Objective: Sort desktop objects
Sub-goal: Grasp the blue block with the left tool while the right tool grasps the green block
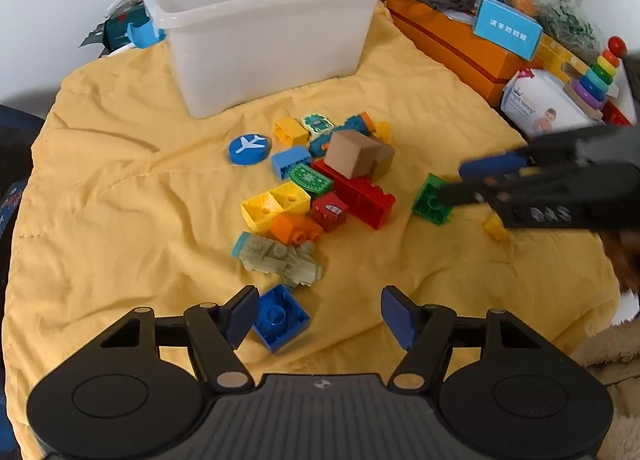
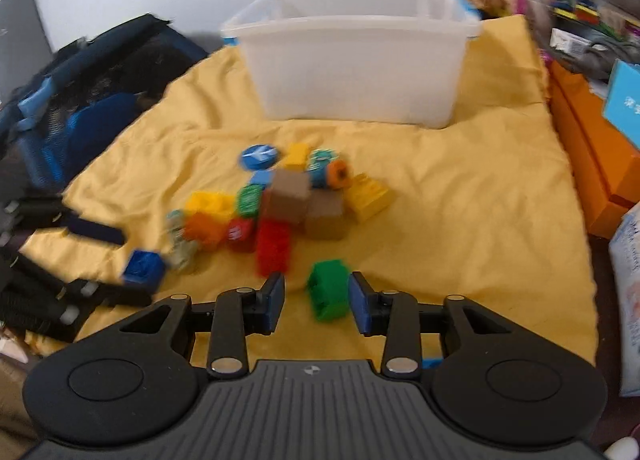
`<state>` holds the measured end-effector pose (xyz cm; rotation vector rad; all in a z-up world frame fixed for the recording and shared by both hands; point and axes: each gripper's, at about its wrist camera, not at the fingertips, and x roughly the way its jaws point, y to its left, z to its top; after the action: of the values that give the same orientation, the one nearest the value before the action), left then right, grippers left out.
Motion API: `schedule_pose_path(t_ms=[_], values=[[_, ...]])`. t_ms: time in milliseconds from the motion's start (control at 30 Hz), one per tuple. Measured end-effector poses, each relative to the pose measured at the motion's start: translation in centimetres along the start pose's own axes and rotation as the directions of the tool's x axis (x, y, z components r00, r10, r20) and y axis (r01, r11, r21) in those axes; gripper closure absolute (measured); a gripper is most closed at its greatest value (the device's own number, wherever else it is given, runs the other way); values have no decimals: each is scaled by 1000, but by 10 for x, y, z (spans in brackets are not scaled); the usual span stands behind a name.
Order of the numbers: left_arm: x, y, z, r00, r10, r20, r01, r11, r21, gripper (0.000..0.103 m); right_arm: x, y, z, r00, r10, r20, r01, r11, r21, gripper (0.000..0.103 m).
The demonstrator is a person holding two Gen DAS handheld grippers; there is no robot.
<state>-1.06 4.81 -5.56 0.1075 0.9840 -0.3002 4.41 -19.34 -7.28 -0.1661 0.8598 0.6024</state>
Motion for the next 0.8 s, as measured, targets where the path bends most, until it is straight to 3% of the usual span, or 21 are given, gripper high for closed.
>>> schedule_pose_path(t_ms=[100, 133, 167, 200, 333, 500, 567, 633, 733, 800], values=[[1, -1, 0, 1000, 8, 5, -8, 1000, 9, 32, 13, 1, 3, 999, -45, -20, 44, 997, -61, 62], [1, 0, 1, 1000, 15, 10, -15, 1000, 6, 32, 18, 0, 3, 999, -36, -24, 34, 998, -58, 65], [2, 3, 3, 1000, 19, 15, -19, 1000, -1, 32, 23, -1, 3, 999, -30, -39, 28, 998, -54, 75], [2, 5, 5, 1000, 20, 17, -20, 1000, -8, 32, 26, 0, 3, 998, -28, -55, 25, 998, -59, 75], [3, 12, 13, 1000, -8, 29, 9, 999, -38, 34, 12, 14, -1, 998, -64, -4, 63, 985, -158, 78], [12, 2, 13, 1000, -31, 3, 31, 1000, 5, 36, 13, 28, -12, 968, -243, 68, 251, 901, -354, 77], [15, -2, 11, 999, -44, -22, 44, 999, 16, 37, 22, 37, -22, 960, -274, 58, 271, 856, -441, 77], [14, -3, 6, 998, -49, -36, 50, 999, 15, 37, 22, 47, -33, 962, -265, 57, 259, 835, -485, 73], [8, 0, -1, 999, -36, -37, 36, 999, 1, 37, 11, 49, -34, 990, -144, 6, 133, 895, -426, 73], [5, 5, -4, 999, -16, -31, 15, 1000, -22, 37, 7, 48, -35, 994, -105, -16, 91, 923, -373, 71]])
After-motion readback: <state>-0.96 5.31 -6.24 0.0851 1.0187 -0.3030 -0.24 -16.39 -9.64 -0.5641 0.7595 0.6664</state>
